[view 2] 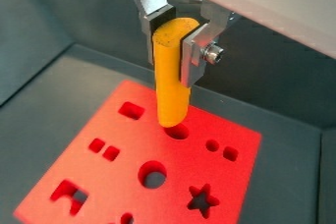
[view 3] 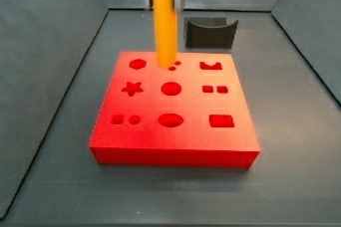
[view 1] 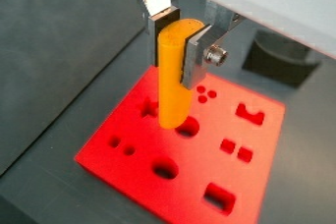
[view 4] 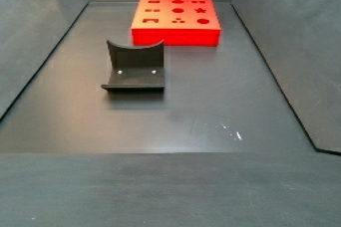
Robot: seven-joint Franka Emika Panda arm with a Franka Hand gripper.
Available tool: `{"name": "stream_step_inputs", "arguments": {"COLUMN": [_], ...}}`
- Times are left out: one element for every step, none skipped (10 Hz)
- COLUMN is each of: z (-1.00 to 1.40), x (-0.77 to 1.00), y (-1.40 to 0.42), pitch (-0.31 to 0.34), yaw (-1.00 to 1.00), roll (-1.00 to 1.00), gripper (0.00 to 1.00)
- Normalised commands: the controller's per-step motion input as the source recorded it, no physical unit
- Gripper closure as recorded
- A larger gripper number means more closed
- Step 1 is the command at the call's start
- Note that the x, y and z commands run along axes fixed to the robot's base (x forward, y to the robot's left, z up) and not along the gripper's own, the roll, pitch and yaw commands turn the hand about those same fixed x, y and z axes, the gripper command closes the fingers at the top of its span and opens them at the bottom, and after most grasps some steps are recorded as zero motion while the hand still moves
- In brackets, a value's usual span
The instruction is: Insert the oval object.
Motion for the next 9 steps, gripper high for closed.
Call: {"name": "stream_step_inputs", "arguments": {"z": [-0.39,-0.36,-0.33,-0.24,-0.14,0.00,0.00,0.00,0.00], "x": [-0.01,0.00,0.00,0.00,0.00,0.00,0.01,0.01,0.01], "y": [-0.19,-0.01,0.00,0.00,0.00,-0.01,-0.01,-0.01,-0.01], "pitch": [0.031,0.000,0.000,0.000,0.000,0.010,0.007,0.004,0.004], "yaw": [-0.95,-1.00,-1.00,-1.00,-1.00,-1.00,-1.00,-1.00,-1.00], "roll": [0.10,0.05,0.01,0.00,-0.01,-0.07,-0.07,-0.07,-0.07], "gripper": [1.00,1.00,1.00,1.00,1.00,1.00,1.00,1.00,1.00]}}
